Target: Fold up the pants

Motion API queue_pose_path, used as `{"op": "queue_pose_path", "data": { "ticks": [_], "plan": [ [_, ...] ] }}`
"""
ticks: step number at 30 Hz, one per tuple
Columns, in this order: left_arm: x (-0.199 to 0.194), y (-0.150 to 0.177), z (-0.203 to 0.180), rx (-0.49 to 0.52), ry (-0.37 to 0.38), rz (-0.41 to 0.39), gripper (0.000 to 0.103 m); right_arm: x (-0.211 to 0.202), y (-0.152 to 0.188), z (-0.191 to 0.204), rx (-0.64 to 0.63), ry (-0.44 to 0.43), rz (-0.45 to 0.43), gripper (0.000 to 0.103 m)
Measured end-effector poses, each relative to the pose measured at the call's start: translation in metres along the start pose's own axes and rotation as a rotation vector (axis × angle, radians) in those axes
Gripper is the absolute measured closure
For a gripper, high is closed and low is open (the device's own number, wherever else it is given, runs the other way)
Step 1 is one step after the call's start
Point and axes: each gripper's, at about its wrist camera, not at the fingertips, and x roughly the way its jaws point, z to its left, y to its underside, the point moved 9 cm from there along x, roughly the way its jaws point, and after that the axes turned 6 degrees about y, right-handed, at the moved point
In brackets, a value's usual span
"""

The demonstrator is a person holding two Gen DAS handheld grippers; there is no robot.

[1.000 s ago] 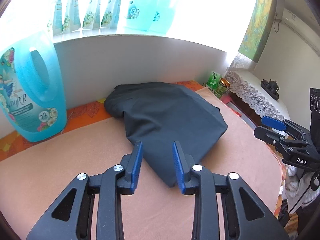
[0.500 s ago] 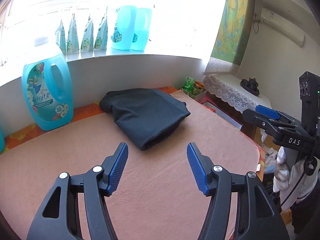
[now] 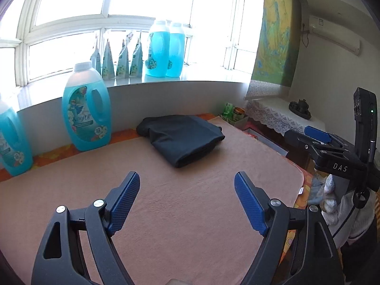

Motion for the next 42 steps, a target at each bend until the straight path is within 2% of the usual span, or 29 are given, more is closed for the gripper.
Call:
{"op": "queue_pose_path", "data": {
  "ticks": [3, 10, 14, 18, 42],
  "plan": [
    [-0.008, 0.005, -0.004, 0.033, -0.044, -0.014, 0.021, -0.002, 0.008, -0.005, 0.013, 0.012, 0.001, 0.000],
    [-0.015, 0.013, -0.006, -0.011, -0.040, -0.031, 0.021, -0.001, 0.031, -0.020, 0.096, 0.011, 0.026, 0.000],
    [-0.016, 0.012, -0.006, -0.022, -0.046, -0.045, 0.021, 0.003, 0.041, -0.019, 0.090, 0.010, 0.049, 0.000],
    [-0.014, 0.014, -0.010, -0.009, -0.055, -0.041, 0.021, 0.003, 0.040, -0.017, 0.058, 0.036, 0.037, 0.000],
    [-0.010, 0.018, -0.022, 0.010, -0.052, -0.034, 0.021, 0.004, 0.042, -0.017, 0.073, 0.024, 0.035, 0.000]
  ]
}}
